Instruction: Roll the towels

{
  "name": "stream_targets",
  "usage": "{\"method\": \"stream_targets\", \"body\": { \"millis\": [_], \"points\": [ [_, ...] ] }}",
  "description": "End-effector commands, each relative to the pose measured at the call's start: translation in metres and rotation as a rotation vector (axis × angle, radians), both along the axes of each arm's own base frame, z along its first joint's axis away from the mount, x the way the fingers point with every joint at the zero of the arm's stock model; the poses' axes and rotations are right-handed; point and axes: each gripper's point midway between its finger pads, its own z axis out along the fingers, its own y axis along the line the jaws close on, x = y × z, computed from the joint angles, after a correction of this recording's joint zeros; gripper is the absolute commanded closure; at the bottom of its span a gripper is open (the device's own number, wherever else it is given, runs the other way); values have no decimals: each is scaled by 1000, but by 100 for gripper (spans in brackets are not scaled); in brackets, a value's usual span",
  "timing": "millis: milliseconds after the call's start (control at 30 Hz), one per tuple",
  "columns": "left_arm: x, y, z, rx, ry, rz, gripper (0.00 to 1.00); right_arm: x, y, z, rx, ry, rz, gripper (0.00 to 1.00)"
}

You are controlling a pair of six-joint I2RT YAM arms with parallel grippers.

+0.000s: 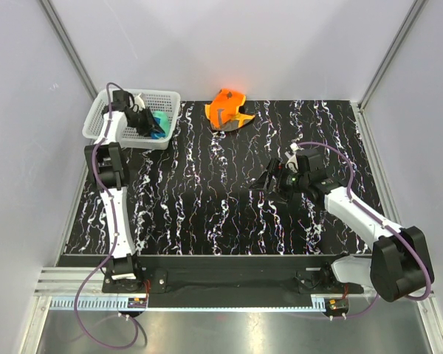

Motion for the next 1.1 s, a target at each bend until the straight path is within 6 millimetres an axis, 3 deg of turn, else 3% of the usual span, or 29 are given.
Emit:
{"method": "stream_targets", "body": {
  "millis": [0,67,100,133,233,333,500,633,667,733,767,800,833,867,900,933,967,1000,1033,1067],
  "points": [
    [19,-27,44,-166,-136,-78,79,7,4,8,15,-58,25,5],
    [21,-26,46,-167,-141,-72,64,6,4,6,16,-52,28,5],
    [22,-23,45,-149,-140,-60,46,6,5,6,19,-53,31,6],
    [22,-21,44,-132,-138,-52,36,6,4,6,17,-50,27,5],
    [24,-10,49,-78,-141,-5,12,5,4,6,18,-54,28,5],
    [28,-3,69,-55,-174,33,1,7,5,8,22,-56,29,6],
    [29,29,118,3,-244,147,1,10,1,20,-4,-83,19,5],
    [18,56,160,73,-300,256,1,24,-3,29,-58,-121,-2,5],
    [15,59,168,80,-317,269,1,31,-2,37,-60,-144,-2,5],
    [3,70,195,106,-363,323,1,42,-2,33,-87,-130,-16,5],
    [-6,71,219,115,-402,342,1,52,0,42,-87,-154,-25,5],
    [-13,75,219,137,-394,370,1,61,1,35,-100,-141,-31,5],
    [-19,76,227,142,-401,389,1,74,3,45,-105,-173,-43,5],
    [-32,75,253,136,-442,407,1,83,5,46,-113,-183,-46,5],
    [-40,70,248,127,-428,411,1,95,6,30,-142,-150,-50,5],
    [-48,65,255,120,-441,408,1,114,8,40,-158,-186,-64,5],
    [-65,58,264,123,-460,411,1,125,9,36,-184,-185,-71,5],
    [-74,45,268,116,-470,390,1,139,10,14,-217,-146,-77,5],
    [-84,36,270,117,-482,369,1,161,14,28,-222,-197,-94,5],
    [-105,27,270,125,-482,354,1,175,15,25,-233,-200,-107,5]
  ]
}}
